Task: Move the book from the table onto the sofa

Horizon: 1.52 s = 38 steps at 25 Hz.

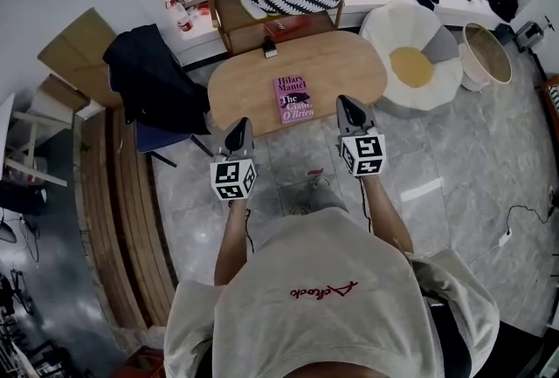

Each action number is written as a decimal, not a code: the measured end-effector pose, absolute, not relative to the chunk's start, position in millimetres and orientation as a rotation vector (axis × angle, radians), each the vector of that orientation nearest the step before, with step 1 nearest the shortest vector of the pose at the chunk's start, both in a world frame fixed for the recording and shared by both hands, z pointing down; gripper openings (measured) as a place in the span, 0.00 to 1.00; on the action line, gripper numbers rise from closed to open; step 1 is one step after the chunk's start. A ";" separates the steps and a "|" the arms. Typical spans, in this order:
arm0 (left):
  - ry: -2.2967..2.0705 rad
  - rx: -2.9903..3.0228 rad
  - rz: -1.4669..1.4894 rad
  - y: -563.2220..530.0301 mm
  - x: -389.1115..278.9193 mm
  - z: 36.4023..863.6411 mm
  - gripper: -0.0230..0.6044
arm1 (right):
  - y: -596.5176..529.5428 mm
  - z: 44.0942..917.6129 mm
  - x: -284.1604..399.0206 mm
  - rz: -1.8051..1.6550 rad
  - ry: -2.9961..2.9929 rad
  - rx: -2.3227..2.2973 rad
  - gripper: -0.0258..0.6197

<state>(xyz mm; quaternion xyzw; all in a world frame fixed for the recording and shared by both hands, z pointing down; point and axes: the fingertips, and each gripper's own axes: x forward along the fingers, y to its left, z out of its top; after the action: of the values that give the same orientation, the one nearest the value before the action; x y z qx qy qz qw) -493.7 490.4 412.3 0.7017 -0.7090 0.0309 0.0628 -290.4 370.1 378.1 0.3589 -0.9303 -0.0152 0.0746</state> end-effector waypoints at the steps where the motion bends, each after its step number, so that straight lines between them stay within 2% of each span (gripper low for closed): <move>1: -2.143 2.118 0.096 490.9 -493.6 413.7 0.05 | 370.0 378.8 -290.6 -0.046 -2.793 1.075 0.05; 15: -2.174 2.093 0.093 465.5 -519.7 409.8 0.05 | 343.0 385.6 -316.6 -0.035 -2.808 1.037 0.05; 38: -2.156 2.095 0.120 327.1 -545.8 414.1 0.05 | 208.4 394.1 -344.3 -0.001 -2.801 1.037 0.05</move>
<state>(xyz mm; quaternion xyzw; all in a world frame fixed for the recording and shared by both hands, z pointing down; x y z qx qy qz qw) -545.8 327.1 414.1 0.6948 -0.7151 0.0396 0.0662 -344.3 208.4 394.1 0.3462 -0.9350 -0.0004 0.0774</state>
